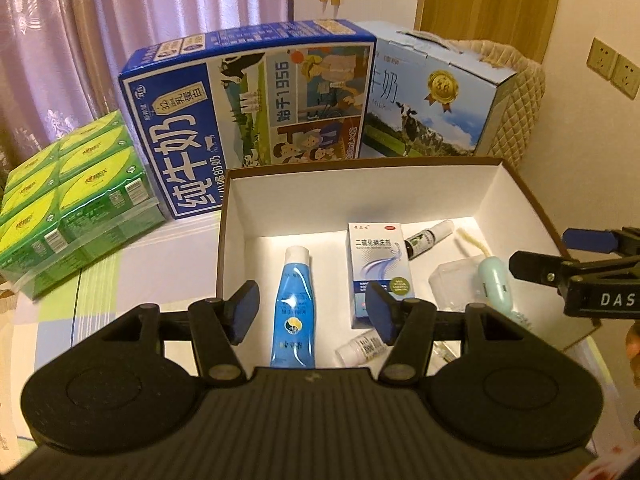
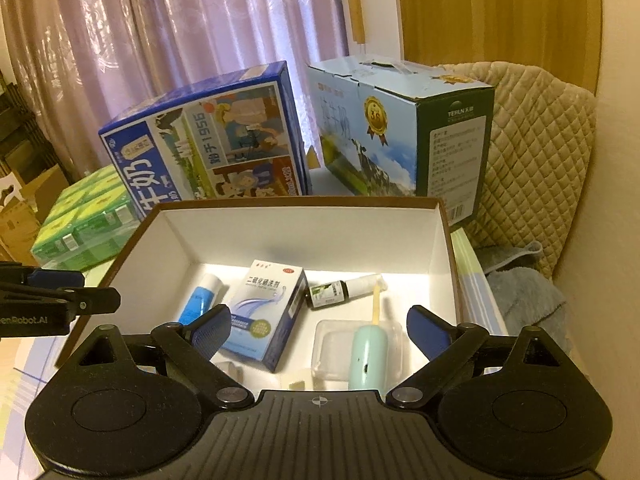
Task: Organize rigid objects
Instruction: 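Open the left tool releasing the tube while the right tool releases the spray bottle in the box, then withdraw both tools from the box toward the plug and white-green carton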
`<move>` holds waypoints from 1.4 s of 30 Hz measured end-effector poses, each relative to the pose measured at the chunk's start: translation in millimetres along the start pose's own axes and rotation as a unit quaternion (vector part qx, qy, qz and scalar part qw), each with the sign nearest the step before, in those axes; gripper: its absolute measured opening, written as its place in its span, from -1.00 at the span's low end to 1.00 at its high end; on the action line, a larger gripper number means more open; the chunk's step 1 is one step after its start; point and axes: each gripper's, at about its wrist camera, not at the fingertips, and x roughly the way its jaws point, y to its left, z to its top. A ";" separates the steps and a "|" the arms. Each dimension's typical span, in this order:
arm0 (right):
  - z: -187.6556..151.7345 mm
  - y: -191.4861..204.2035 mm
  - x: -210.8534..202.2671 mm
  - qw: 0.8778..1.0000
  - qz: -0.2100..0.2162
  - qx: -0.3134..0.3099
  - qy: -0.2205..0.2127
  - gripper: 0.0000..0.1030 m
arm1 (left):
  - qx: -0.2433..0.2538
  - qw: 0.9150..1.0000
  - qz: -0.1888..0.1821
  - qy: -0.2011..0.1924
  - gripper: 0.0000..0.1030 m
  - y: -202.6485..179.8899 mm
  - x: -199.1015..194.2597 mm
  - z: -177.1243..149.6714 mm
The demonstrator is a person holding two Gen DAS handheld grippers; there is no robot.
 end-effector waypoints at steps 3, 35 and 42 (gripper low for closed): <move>-3.9 3.8 -10.9 1.000 0.002 0.001 -0.004 0.78 | -0.003 1.000 -0.003 -0.006 0.06 -1.7 -13.7 -5.6; -98.8 43.2 -115.6 1.000 0.014 0.011 0.004 0.78 | -0.041 0.999 -0.034 0.002 0.14 4.9 -121.1 -123.6; -123.4 50.7 -122.5 0.999 0.025 0.010 0.018 0.78 | -0.044 0.998 -0.040 0.025 0.14 6.5 -128.2 -147.4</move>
